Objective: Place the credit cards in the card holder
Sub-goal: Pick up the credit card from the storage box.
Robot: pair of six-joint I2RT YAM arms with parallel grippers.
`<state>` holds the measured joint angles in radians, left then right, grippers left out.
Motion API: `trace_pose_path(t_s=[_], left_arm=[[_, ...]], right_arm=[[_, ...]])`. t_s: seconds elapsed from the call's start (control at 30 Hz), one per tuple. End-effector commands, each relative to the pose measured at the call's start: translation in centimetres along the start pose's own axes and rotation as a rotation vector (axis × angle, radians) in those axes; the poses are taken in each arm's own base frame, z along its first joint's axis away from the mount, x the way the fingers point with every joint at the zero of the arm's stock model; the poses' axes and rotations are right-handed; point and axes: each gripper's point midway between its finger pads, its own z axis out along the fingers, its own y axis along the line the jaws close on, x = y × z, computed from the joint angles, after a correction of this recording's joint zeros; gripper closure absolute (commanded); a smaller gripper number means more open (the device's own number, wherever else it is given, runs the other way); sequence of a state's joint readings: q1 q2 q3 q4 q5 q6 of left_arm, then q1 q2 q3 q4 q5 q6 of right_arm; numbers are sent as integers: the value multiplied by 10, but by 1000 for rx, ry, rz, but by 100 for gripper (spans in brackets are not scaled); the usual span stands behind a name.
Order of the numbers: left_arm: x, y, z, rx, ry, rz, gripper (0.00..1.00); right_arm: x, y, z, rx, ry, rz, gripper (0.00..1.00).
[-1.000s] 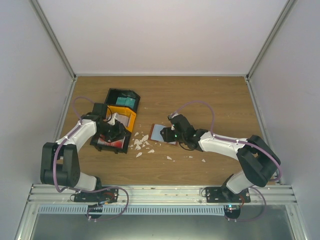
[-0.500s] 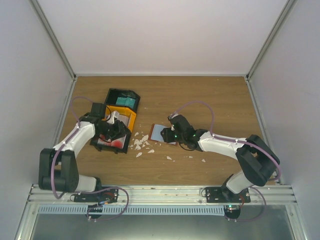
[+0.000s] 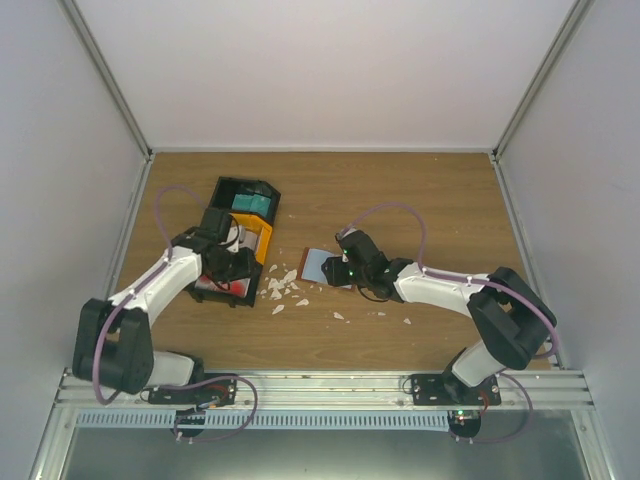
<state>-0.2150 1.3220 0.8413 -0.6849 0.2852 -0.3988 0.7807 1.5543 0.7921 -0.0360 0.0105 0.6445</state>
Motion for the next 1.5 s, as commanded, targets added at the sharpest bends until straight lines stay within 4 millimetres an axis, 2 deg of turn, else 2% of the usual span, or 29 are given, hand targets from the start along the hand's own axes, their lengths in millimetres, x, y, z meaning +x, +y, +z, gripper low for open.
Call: trace_pose_path(t_s=[0.0,0.13,0.27,0.4,0.53,1.23,1.47], left_arm=[[12,6,22,-56,75,53,49],[18,6,35,-74,125,74,49],[20,-2,38,-78,146,108,52],[20,-8,33,-73,149,125,58],[17,-13,27,-63,139,129,59],[9,-12,13,-101,107,111,70],[9,-11,10,-111,98,109,78]], right_arm=[[-1,-1,3,20,-8,10,50],[1,-4,3,31,-2,14,50],[3,-6,4,37,1,14,50],[4,-6,5,38,4,14,50],[5,-7,6,41,8,14,50],[8,-9,9,49,20,15,50],[9,-10,11,57,27,16,50]])
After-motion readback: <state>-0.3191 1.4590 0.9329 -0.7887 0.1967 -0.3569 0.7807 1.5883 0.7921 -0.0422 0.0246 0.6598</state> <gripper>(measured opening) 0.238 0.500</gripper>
